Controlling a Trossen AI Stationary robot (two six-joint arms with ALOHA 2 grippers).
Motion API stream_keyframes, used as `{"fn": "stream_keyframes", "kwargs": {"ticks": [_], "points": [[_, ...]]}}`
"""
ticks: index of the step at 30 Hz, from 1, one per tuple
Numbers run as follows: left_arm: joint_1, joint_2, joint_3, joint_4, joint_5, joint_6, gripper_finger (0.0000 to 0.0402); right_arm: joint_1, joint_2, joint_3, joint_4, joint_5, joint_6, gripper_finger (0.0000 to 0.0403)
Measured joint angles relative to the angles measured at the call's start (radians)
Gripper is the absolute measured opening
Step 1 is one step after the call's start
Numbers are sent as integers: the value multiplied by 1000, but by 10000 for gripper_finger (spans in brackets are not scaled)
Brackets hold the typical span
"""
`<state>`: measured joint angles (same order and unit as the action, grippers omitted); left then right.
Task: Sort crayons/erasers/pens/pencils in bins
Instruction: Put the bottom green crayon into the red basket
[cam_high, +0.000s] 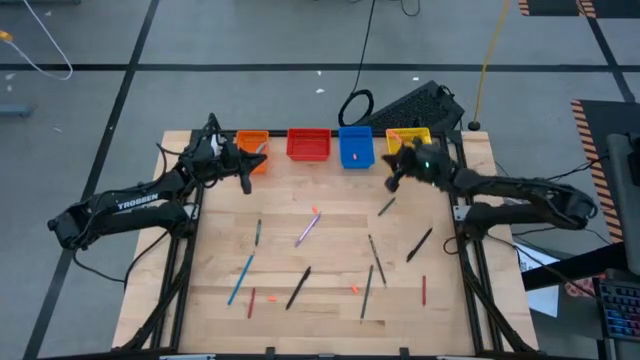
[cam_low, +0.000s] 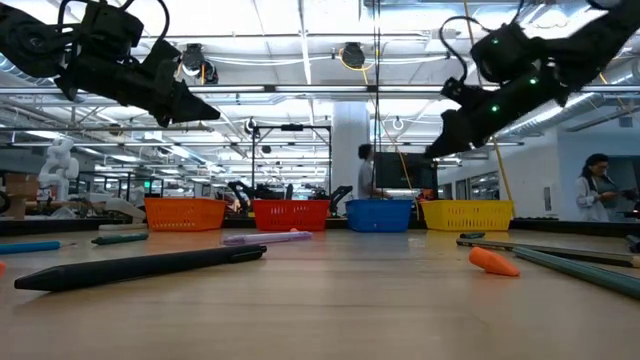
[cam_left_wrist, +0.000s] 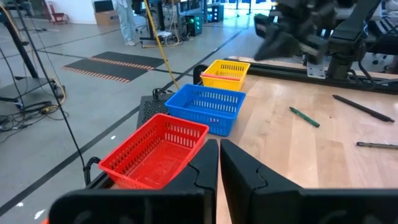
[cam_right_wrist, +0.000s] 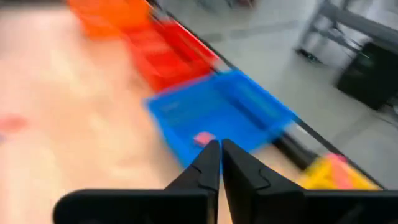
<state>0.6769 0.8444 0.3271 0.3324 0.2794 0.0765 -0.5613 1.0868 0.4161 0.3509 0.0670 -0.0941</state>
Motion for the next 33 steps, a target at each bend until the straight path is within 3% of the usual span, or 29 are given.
{"fn": "stream_keyframes", "kwargs": {"ticks": [5,8,11,15,20,28,33], "points": [[-5,19,1,-13,0,4,24,129,0,-181,418,-46,113,2],[-23,60,1,-12,4,10,24,158,-9,-254,570,-46,116,2],[-49,116,1,-17,4,20,24,161,-19,-279,595,-46,93,1],[-96,200,17,-18,-97,10,24,160,-21,-285,600,-43,50,1],[-153,283,96,-45,-116,27,23,162,-22,-284,638,-43,29,1],[-219,350,292,-313,-159,85,24,186,-21,-284,640,-42,82,0],[-268,360,344,-415,-208,66,24,225,-21,-284,645,-42,84,0]]}}
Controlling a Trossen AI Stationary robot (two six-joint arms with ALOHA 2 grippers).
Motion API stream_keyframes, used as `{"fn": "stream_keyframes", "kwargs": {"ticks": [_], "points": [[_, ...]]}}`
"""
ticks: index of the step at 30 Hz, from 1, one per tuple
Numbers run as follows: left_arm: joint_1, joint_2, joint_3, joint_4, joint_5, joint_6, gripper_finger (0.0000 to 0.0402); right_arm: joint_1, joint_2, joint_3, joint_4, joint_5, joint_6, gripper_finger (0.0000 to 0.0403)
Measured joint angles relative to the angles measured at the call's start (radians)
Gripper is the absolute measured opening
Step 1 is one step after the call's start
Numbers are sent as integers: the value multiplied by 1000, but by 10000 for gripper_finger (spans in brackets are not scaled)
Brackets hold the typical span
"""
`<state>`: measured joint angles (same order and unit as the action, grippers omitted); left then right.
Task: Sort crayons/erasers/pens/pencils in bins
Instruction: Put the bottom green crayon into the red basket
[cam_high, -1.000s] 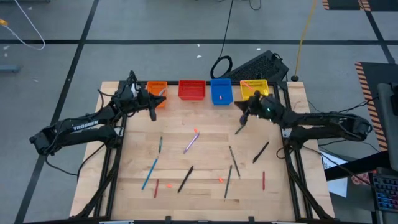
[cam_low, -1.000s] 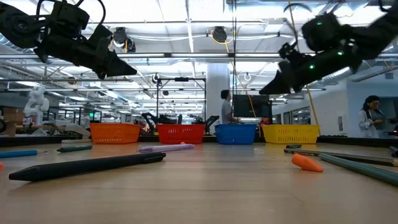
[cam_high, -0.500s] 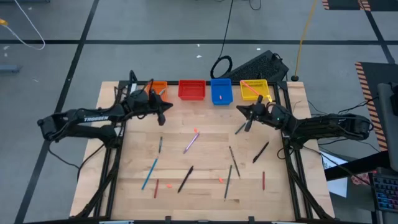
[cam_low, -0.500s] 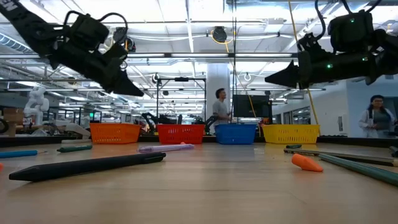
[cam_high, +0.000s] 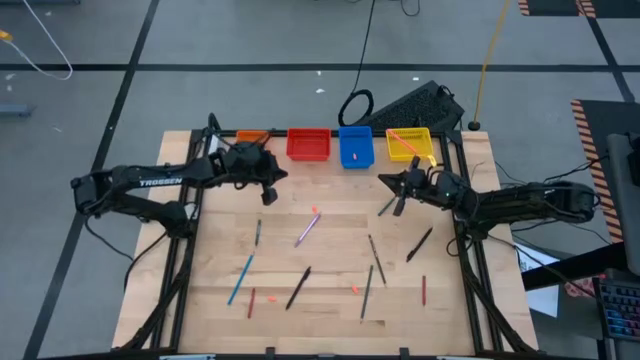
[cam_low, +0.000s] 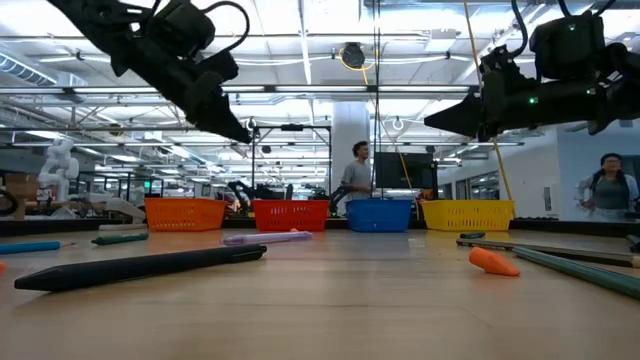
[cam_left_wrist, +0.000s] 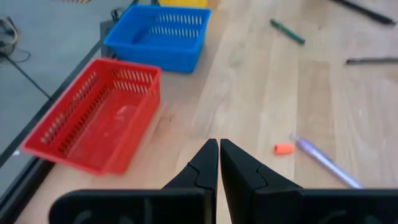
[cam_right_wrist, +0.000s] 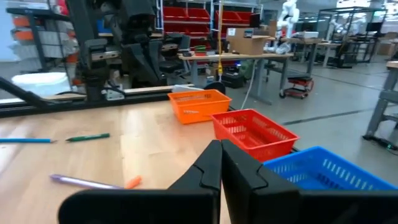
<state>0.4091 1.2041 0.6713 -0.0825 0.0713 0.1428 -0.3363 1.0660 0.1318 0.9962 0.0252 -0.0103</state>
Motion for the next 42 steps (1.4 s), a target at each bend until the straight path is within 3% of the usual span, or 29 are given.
{"fn": "stream_keyframes", "kwargs": {"ticks": [7,13,25,29,35,42], "points": [[-82,0,4,-65,-74,-97,24,69,3,0,-12,-12,0,0],[-132,0,4,-111,-133,-201,23,79,3,0,-6,-134,8,0],[-188,0,4,-129,-185,-339,24,169,3,0,-4,-104,32,0],[-232,0,4,-167,-185,-389,24,196,3,0,10,-28,24,0],[-314,20,5,-177,-186,-524,24,208,3,0,9,-26,8,0],[-395,132,136,-312,-243,-607,24,203,3,0,39,-26,-55,0]]}}
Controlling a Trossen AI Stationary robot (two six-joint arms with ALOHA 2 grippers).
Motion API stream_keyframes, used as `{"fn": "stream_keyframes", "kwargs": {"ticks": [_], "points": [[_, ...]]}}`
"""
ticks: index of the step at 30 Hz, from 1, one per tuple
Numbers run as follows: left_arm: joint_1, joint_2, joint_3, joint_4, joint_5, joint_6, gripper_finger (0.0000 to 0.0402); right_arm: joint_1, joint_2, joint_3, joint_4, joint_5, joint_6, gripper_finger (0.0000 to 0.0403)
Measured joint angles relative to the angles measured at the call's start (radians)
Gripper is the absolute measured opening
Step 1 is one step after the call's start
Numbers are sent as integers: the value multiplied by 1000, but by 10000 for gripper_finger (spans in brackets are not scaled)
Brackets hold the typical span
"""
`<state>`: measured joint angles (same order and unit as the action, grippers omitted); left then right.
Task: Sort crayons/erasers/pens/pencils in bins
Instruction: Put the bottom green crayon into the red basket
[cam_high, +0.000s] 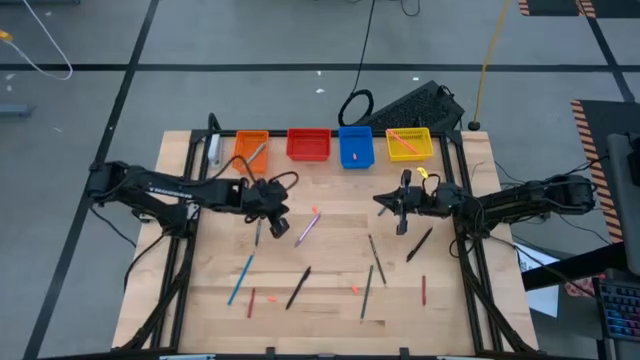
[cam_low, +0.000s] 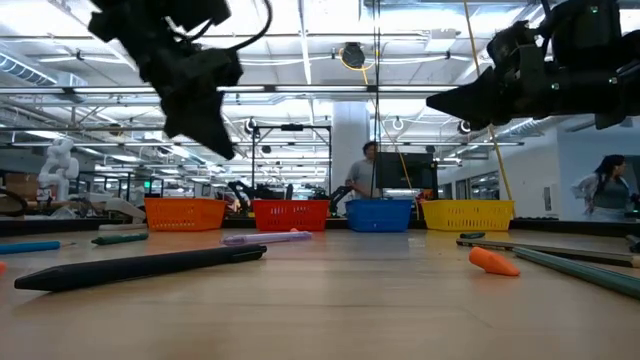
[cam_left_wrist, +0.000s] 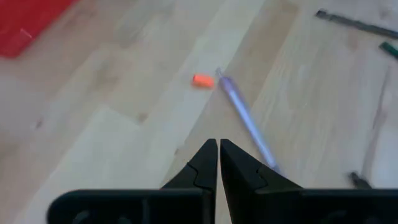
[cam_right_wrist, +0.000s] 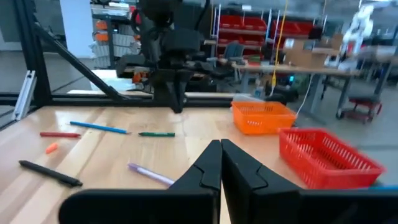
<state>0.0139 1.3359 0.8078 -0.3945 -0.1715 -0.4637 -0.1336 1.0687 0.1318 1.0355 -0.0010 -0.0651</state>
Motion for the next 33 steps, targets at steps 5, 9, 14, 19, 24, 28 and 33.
{"fn": "stream_keyframes", "kwargs": {"ticks": [5,9,14,19,24,28,33], "points": [[-33,90,105,-131,-11,-54,24,-10,-6,2,12,1,-10,0],[-49,125,149,-290,24,-161,24,-10,-6,2,16,0,-38,0],[-58,127,143,-467,65,-423,24,-10,-13,2,11,0,-38,0],[-58,128,129,-564,130,-575,42,-10,-12,1,11,0,-65,0],[-56,128,114,-574,125,-657,100,-10,-13,1,73,0,-131,0],[-37,128,83,-563,123,-703,147,-12,-13,2,142,0,-209,0],[-10,128,-2,-459,122,-726,179,-45,-13,3,190,-3,-244,0]]}}
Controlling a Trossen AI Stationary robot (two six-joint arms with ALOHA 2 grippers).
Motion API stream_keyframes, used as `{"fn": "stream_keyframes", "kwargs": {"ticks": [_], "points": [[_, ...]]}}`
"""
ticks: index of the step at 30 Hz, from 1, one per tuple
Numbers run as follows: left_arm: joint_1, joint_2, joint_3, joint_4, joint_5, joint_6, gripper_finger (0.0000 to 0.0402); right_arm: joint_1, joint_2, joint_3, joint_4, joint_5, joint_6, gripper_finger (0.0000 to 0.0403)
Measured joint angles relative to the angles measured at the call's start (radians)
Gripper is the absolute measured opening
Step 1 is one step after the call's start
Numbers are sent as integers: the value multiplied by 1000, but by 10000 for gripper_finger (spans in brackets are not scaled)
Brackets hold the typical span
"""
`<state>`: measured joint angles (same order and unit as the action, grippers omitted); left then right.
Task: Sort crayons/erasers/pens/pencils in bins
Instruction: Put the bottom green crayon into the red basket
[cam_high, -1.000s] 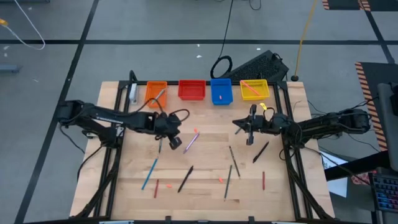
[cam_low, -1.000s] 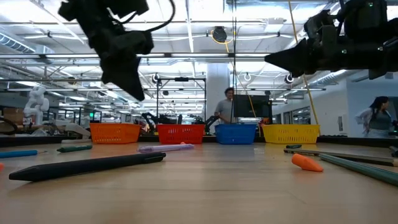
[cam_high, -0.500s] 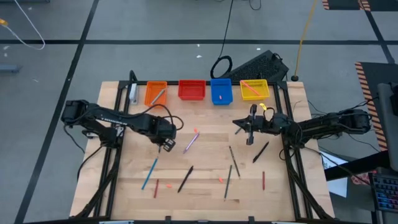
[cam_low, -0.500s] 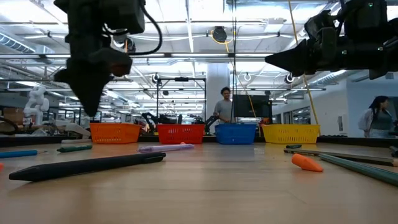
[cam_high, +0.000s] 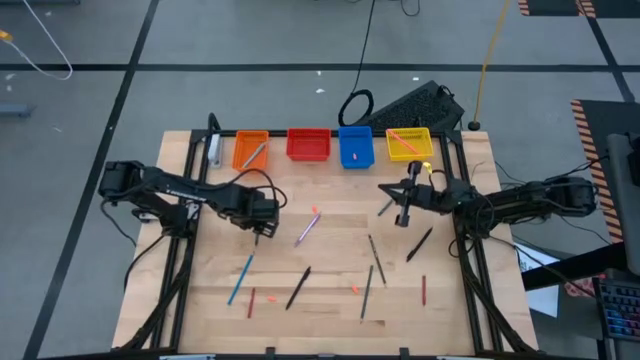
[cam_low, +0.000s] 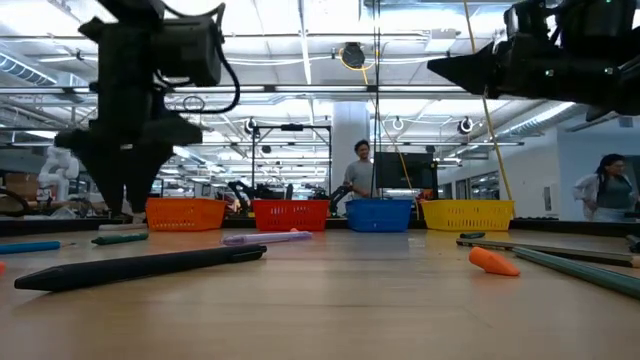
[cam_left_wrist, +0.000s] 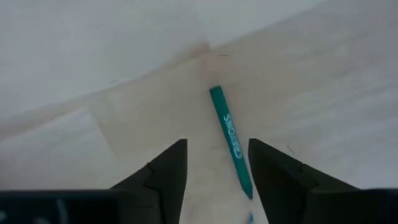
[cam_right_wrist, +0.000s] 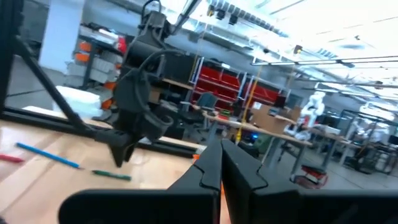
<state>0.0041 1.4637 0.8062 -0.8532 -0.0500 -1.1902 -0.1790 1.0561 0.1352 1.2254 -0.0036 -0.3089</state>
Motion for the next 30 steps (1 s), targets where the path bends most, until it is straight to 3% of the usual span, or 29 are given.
{"fn": "stream_keyframes", "kwargs": {"ticks": [5,11,25,30], "points": [[26,0,-76,125,14,-6,175,-35,0,0,-3,0,14,0],[31,0,-123,222,31,3,137,-35,0,0,-23,-2,39,0],[32,-2,-151,239,44,74,48,-36,0,0,-48,-2,61,0],[32,-1,-143,235,60,110,33,-36,0,0,-49,-2,61,0]]}}
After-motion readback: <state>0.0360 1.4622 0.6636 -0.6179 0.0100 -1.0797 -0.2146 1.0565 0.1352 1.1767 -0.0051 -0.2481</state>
